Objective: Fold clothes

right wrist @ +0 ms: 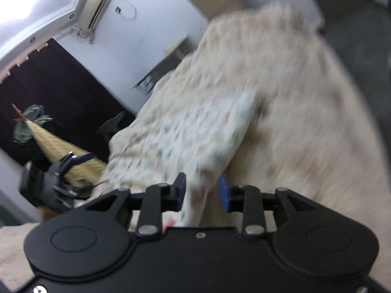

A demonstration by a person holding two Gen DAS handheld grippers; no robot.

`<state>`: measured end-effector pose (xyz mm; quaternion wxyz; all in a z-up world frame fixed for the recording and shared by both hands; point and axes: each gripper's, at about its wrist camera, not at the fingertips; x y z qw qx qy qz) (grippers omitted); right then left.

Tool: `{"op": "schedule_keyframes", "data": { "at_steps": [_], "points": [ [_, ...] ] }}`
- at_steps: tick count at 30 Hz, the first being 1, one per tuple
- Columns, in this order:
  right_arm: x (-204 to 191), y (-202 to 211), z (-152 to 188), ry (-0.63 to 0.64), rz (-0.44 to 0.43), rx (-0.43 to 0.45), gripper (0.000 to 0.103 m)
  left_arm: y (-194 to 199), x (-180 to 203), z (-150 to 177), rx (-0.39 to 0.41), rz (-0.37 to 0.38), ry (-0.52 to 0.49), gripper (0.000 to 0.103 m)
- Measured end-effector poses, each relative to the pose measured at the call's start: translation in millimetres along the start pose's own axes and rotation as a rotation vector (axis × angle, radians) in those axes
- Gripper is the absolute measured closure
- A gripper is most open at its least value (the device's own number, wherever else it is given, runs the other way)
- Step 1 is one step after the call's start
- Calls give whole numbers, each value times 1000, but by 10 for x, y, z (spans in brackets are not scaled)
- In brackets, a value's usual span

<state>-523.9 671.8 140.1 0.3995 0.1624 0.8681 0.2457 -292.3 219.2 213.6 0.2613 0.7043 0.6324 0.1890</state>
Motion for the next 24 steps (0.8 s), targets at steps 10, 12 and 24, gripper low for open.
{"op": "schedule_keyframes", "data": {
  "at_steps": [10,12,24],
  "points": [
    [-1370,-991,-149,528,67,-260,48,-881,-1914,688,-208,345,821,11],
    [-1458,-1158,-32,576,92,-303,63,-1065,-1985,826,-166,477,903,13],
    [-1701,-1149,644,708,123,-357,99,-1135,-1943,800,16,585,1015,81]
  ]
}}
Point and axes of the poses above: each gripper's, at about its wrist camera, not at the fingertips, and y roughly against the way its jaws point, x to its right, z to its underside, and after that the axes turned 11 degrees about -x, right-handed
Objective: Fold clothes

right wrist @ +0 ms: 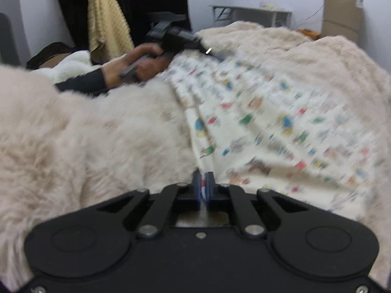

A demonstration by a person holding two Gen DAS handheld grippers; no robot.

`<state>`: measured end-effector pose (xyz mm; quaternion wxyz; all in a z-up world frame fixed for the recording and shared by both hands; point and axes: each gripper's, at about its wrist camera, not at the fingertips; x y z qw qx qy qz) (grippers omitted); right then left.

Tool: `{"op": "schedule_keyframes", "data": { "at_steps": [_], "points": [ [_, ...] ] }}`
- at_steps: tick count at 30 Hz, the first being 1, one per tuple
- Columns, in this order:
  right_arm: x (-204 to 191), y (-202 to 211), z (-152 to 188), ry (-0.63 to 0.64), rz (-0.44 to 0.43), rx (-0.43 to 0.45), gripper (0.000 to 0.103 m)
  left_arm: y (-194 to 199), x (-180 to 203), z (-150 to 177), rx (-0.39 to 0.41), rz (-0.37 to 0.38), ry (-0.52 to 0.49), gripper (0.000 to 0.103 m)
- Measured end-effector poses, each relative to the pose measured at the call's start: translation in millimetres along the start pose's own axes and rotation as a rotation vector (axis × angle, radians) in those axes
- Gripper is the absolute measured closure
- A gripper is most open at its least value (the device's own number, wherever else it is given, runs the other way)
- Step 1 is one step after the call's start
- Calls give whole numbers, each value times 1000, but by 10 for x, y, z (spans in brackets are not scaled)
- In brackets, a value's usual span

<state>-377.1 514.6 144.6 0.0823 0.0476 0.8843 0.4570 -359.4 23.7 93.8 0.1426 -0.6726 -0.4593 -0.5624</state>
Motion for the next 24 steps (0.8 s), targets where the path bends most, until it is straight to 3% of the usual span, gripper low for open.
{"op": "schedule_keyframes", "data": {
  "at_steps": [7,11,12,14,17,21,24],
  "points": [
    [54,79,15,27,-17,34,95,304,240,57,104,-8,-57,82],
    [482,363,136,-73,-63,163,51,316,127,64,86,-39,-36,82],
    [589,434,166,-98,-74,195,49,325,83,62,82,-40,-21,82],
    [1126,658,321,-302,-96,314,44,319,37,56,79,-38,-8,82],
    [1831,756,574,-587,-64,422,39,308,-21,52,76,-36,-1,82],
    [2361,571,700,-780,-2,406,39,301,20,87,64,-39,6,81],
    [2665,280,719,-866,-73,349,39,244,23,28,49,-41,1,78]
  ]
}}
Point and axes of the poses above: each gripper's, at about its wrist camera, not at the fingertips, and y roughly against the way its jaws point, x to its right, z to its underside, and after that the axes turned 11 degrees about -x, right-handed
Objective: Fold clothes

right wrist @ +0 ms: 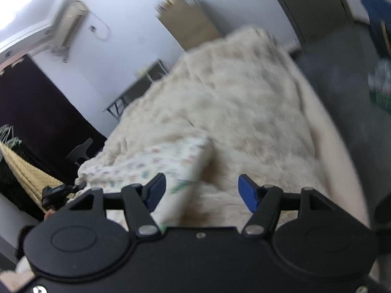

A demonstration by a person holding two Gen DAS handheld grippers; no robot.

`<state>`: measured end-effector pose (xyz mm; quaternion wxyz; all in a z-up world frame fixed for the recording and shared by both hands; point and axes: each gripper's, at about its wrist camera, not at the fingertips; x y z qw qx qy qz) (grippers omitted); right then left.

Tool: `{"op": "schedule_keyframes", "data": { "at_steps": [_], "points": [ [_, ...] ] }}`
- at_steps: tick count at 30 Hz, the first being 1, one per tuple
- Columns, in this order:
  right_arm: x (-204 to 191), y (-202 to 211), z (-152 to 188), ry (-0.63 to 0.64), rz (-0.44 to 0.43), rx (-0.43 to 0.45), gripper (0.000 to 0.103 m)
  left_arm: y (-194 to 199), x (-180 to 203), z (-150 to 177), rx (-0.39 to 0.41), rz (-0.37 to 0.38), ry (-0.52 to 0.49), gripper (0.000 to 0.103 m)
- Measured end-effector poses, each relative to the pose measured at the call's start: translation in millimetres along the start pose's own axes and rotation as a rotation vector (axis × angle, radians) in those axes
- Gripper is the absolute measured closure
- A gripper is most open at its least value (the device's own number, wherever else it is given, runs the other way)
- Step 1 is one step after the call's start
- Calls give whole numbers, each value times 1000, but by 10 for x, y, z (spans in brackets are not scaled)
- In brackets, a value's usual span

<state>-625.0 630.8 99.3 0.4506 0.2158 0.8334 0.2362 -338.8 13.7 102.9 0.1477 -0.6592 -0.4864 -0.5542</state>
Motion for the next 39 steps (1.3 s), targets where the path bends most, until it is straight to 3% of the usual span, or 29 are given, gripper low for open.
{"op": "schedule_keyframes", "data": {
  "at_steps": [3,7,11,12,13,14,15,20,24,26,29,34,36,39],
  "points": [
    [163,-306,-91,-72,-61,-64,39,-6,-64,-54,-23,5,24,57],
    [285,-639,-232,-182,-271,-104,39,27,-159,-149,-20,39,70,46],
    [227,-1008,-395,-202,-281,-144,42,-174,-159,-259,-79,8,60,42],
    [219,-1072,-440,-205,-271,-159,50,-221,-162,-271,-89,2,61,43],
    [205,-1145,-476,-206,-265,-167,59,-254,-163,-275,-90,-2,63,64],
    [180,-1204,-494,-210,-266,-165,78,-274,-161,-281,-82,-14,69,79],
    [161,-1218,-506,-217,-270,-156,92,-273,-147,-292,-68,-21,71,79],
    [-115,-880,-801,-165,-292,-35,97,-268,34,-423,-46,-19,31,83],
    [-341,-660,-985,-79,-238,57,96,-439,234,-583,-29,-123,-17,81],
    [-430,-668,-1023,-33,-127,100,91,-549,291,-608,-35,-212,-39,65],
    [-361,-752,-950,-30,5,34,66,-565,415,-538,-49,-359,-96,60],
    [-146,-347,-461,-31,37,-25,56,-166,1148,-56,48,-588,-391,53],
    [-99,-224,-320,-52,13,-20,50,-194,1565,238,50,-580,-535,53],
    [18,-10,87,-102,-61,-14,49,-440,2057,722,-32,-494,-749,53]
  ]
}}
Point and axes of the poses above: each gripper's, at about its wrist camera, not at the fingertips, and y roughly against the way its jaws point, x to its right, z to its underside, and after that the axes turned 11 degrees about -x, right-handed
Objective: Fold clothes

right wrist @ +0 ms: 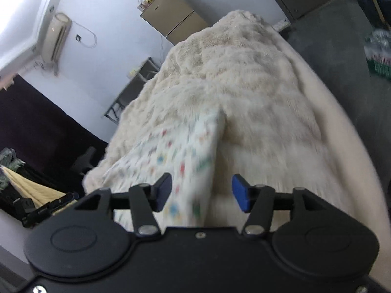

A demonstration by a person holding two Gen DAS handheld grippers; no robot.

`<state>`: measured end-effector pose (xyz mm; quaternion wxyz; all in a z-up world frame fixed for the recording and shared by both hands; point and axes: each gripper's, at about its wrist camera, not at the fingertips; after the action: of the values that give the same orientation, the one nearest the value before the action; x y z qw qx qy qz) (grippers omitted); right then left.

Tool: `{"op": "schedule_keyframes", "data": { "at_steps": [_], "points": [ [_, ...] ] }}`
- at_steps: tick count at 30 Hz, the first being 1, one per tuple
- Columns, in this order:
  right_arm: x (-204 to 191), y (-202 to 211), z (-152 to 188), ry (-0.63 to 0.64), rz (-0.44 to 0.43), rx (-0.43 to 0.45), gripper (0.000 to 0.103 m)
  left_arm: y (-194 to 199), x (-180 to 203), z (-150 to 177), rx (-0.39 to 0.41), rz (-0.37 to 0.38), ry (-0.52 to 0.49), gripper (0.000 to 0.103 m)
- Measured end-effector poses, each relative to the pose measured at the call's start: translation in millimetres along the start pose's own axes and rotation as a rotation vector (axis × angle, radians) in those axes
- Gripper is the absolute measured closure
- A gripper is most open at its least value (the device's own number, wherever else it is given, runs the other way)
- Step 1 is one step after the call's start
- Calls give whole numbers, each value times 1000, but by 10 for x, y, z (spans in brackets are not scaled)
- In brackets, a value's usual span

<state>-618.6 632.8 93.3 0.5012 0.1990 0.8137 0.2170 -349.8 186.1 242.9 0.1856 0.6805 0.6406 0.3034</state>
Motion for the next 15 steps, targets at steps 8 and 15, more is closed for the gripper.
{"op": "schedule_keyframes", "data": {
  "at_steps": [8,15],
  "points": [
    [-42,-23,480,21,-124,-66,49,-245,1058,623,-86,-312,-641,53],
    [-112,-39,537,20,-113,-88,46,-597,1062,989,-5,-471,-893,50]
  ]
}}
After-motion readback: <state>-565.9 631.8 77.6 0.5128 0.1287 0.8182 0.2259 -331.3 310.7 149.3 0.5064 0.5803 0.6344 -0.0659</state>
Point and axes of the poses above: each gripper's, at about its wrist camera, not at the fingertips, and y roughly against the way its jaws point, x to its right, z to its underside, and after that the axes turned 11 degrees about -x, right-handed
